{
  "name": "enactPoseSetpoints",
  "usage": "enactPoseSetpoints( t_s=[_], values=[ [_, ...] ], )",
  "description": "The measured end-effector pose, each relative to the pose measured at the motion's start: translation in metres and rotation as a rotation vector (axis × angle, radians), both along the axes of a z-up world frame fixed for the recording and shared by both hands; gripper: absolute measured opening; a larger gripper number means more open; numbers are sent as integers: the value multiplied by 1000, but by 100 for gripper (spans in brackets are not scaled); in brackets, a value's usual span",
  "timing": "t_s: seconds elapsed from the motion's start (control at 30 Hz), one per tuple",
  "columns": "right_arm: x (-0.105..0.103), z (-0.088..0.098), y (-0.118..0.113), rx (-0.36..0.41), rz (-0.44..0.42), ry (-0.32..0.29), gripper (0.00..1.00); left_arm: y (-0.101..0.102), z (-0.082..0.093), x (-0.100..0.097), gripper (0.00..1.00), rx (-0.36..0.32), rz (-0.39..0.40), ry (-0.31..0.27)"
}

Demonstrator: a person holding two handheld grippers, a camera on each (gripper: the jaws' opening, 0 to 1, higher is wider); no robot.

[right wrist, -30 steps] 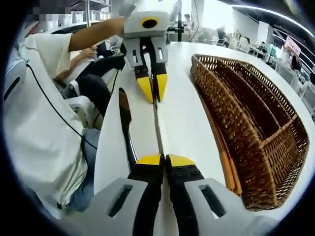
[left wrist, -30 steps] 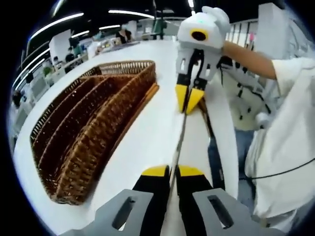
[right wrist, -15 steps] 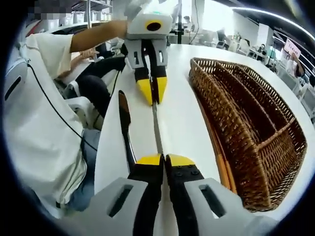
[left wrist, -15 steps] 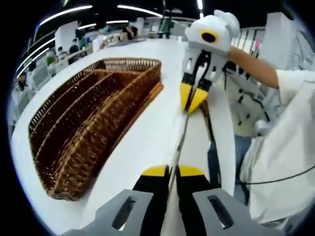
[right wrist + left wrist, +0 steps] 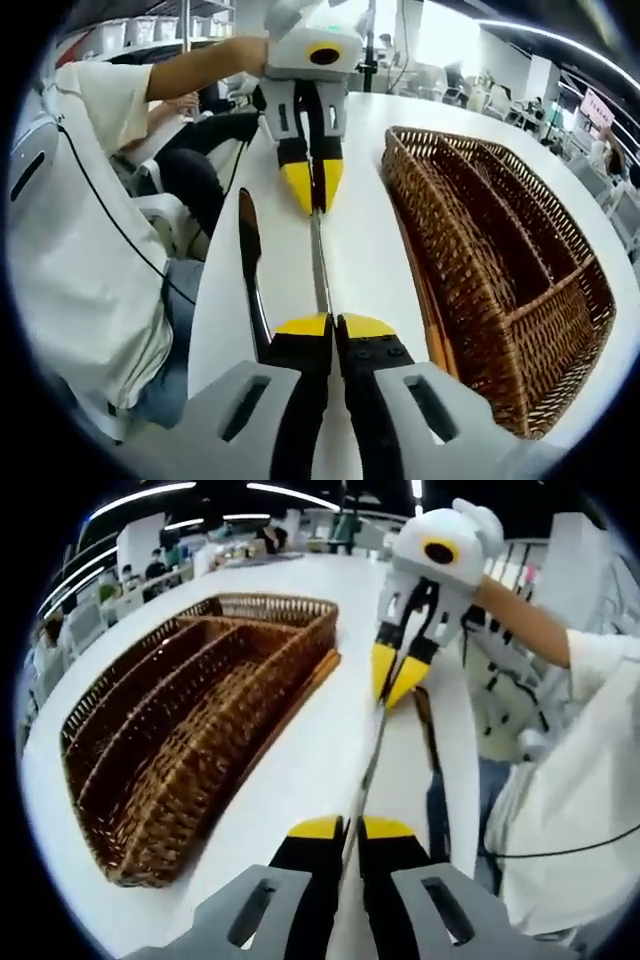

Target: Arrange the knives, forks, and spoons in their matching storage slots by inserting each utensil handle-first until every utensil is classified and aligned in the correct compartment

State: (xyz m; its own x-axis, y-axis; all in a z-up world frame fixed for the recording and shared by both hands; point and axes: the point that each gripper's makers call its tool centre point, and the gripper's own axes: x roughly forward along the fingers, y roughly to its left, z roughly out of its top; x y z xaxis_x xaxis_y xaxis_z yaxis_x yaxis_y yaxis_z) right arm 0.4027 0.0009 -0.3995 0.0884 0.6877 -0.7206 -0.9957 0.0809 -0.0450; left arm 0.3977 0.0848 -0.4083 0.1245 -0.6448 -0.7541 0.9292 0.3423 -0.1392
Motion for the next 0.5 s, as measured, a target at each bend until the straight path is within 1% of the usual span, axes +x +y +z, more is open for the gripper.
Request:
enactPoseSetpoints(
  t_s=[0.03,0.07,0.13,0.17,0.2,0.3,0.37,0.5],
  values=[
    [0,-7,-1,-12,0,7,2,-2,1,1,5,-12,-3,-6],
    [0,-9,-1,-7,2,8,2,0,1,1,5,-6,0,-3],
    [-2,-7,-2,11,-4,33,2,0,1,1,5,-7,-3,-5],
    [-2,-7,-2,13,-4,25,2,0,2,0,5,-11,-2,3],
    [0,-10,-3,16,-2,29,2,-1,1,-1,5,-11,1,8],
    [0,-14,-2,8,4,30,2,-1,0,-5,5,-3,-7,6],
    [3,-11,-2,10,19,13,3,-1,0,-6,5,-1,-8,3],
    [4,-11,-2,9,22,10,3,-1,-1,-8,5,-1,-9,6]
  ],
)
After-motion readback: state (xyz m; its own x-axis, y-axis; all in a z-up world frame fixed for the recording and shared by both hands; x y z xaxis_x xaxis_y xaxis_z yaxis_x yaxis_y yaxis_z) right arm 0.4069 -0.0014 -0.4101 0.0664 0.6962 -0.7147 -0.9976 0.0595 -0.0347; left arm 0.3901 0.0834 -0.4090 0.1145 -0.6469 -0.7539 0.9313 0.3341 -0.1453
